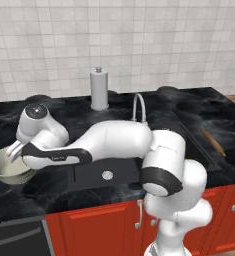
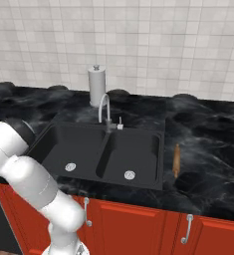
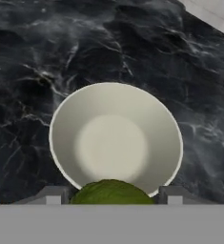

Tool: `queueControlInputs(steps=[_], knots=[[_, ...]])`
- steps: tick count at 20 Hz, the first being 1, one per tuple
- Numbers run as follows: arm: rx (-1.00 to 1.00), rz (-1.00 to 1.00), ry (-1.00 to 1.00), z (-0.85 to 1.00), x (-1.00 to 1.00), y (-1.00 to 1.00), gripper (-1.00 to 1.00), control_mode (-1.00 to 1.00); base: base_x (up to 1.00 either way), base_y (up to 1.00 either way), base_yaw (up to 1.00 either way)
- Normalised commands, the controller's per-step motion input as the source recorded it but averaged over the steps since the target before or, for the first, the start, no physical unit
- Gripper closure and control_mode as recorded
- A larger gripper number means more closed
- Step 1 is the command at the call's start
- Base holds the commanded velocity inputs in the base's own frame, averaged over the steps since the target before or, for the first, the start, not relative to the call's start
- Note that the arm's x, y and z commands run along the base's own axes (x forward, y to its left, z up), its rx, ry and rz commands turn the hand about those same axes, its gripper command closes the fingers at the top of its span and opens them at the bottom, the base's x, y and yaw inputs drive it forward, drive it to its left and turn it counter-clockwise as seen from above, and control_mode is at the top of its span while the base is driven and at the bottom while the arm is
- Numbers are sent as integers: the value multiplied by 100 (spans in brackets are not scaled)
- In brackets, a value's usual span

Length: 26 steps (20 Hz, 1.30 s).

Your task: Pick the lime from the sink and place it in the bowl. Then pick the bowl and place it in the microwave. Then close the microwave door and press the start button.

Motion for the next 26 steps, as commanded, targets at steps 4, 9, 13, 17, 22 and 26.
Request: queueControlInputs(steps=[4, 9, 13, 17, 22, 26], knots=[[-8, 0, 9, -45, 51, 57, 100, -100, 0, 0, 0], [-7, 0, 9, -36, 39, 42, 100, -100, 0, 0, 0], [-9, -3, 6, -5, 15, 31, 100, -100, 0, 0, 0], [-11, -4, 6, 0, 4, 24, -100, -100, 0, 0, 0], [-10, -4, 4, 0, 2, 26, -100, -100, 0, 0, 0], [-6, -1, 1, 0, 8, 22, -100, -100, 0, 0, 0]])
